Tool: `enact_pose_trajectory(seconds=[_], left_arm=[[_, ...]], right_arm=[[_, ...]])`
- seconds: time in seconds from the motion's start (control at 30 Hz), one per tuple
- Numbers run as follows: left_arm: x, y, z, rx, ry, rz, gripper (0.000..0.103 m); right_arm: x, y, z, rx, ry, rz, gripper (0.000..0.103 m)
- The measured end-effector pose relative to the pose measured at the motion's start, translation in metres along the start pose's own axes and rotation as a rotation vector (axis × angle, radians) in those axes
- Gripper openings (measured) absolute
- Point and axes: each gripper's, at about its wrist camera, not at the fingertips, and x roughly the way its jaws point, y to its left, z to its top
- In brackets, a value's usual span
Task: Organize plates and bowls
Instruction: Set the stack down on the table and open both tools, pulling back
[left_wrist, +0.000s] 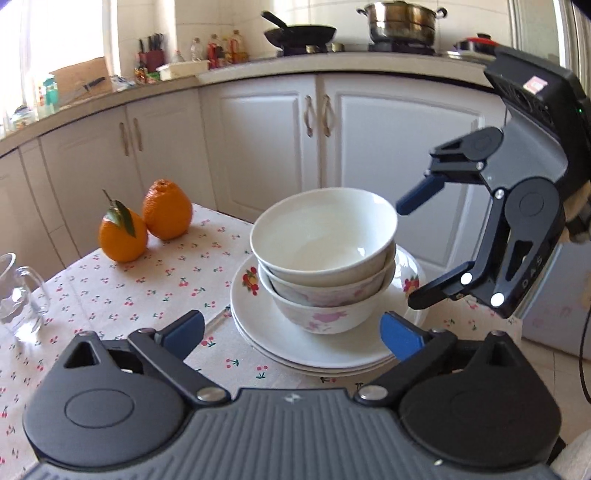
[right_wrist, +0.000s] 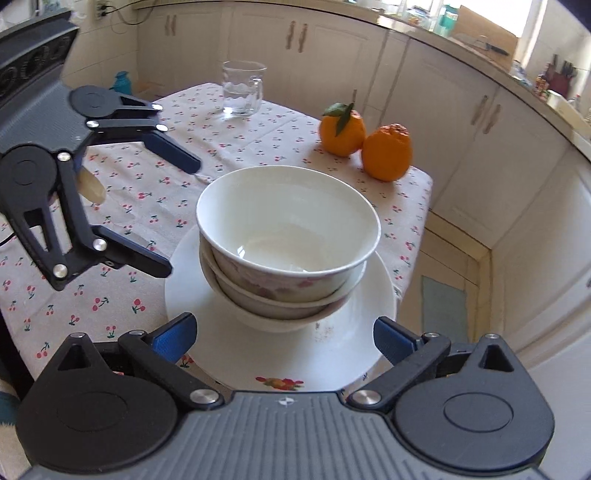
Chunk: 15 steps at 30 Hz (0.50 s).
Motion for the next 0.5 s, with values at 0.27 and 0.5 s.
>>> enact_pose_trajectory(seconds=[0.27,0.5], left_arm=[[-0.05,-0.027,-0.001,-0.249,-0.067,0.258,0.102],[-0.073,-0.039,-0.005,-0.299,-0.031,0.345,0.102]], right_arm=[[-0.048,0.023,-0.018,0.473,-0.047,-0.364,0.103],[-0.081,0.064,-0.031,0.566,-0.128,-0.423,0.103]])
